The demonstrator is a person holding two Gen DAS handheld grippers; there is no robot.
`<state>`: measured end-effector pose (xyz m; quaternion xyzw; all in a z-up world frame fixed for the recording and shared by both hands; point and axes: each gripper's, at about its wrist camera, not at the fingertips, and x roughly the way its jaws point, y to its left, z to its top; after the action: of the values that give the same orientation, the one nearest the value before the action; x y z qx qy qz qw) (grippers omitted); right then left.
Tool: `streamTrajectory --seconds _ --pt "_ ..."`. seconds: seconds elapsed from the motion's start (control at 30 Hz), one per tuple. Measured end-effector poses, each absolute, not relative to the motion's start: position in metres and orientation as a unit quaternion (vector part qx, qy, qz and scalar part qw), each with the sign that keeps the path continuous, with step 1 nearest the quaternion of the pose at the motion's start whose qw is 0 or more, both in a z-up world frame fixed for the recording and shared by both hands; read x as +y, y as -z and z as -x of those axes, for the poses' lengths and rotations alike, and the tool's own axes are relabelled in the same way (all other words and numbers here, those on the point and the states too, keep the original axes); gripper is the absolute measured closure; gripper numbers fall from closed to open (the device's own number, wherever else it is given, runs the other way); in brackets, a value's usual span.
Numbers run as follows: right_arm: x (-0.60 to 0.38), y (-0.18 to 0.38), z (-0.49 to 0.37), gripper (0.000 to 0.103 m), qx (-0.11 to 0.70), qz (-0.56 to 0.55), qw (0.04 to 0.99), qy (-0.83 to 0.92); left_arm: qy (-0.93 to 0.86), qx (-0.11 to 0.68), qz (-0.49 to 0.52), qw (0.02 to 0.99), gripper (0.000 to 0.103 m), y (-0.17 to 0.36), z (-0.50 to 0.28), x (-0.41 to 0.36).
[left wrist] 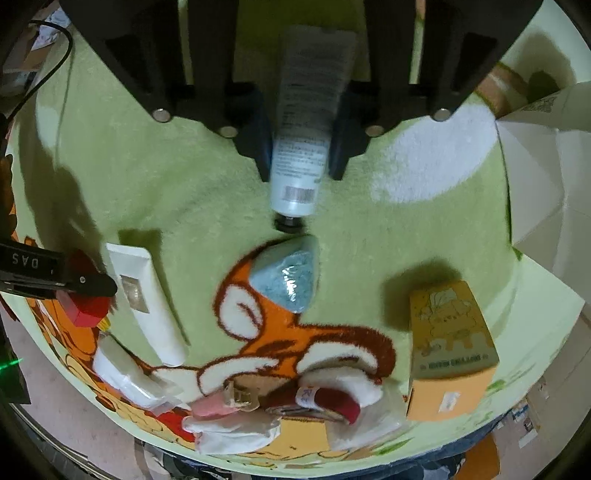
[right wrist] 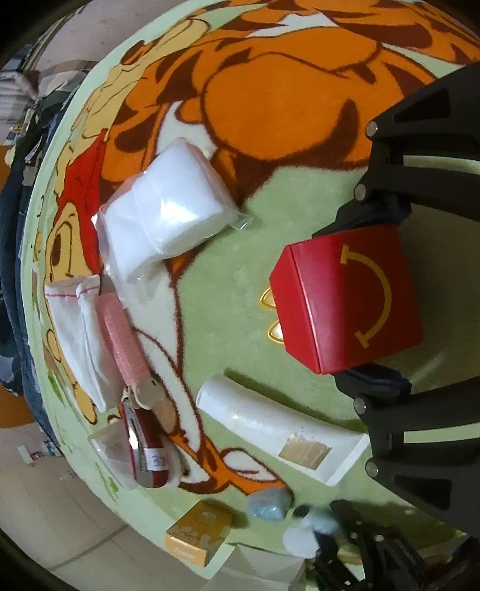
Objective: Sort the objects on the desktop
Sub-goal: 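Close the left tool on the hand-cream tube while the right tool grips the red box, then carry the tube and red box with both tools over the white paper box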
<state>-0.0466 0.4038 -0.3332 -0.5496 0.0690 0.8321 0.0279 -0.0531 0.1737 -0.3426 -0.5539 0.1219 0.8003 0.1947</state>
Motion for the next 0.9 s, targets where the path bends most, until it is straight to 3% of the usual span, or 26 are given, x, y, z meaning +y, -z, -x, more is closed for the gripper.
streamTrajectory --seconds 0.43,0.67,0.9 --pt "0.382 0.287 0.003 0.047 0.074 0.553 0.045 -0.829 -0.812 0.078 0.554 0.166 0.076 0.283 0.027 0.160" --pt "0.333 0.211 -0.018 0.047 0.063 0.526 0.026 -0.848 -0.844 0.042 0.521 0.119 0.075 0.183 0.017 0.129" --pt "0.245 0.123 -0.010 0.047 0.059 0.477 -0.043 -0.876 -0.877 0.034 0.477 0.036 0.075 0.090 0.015 0.050"
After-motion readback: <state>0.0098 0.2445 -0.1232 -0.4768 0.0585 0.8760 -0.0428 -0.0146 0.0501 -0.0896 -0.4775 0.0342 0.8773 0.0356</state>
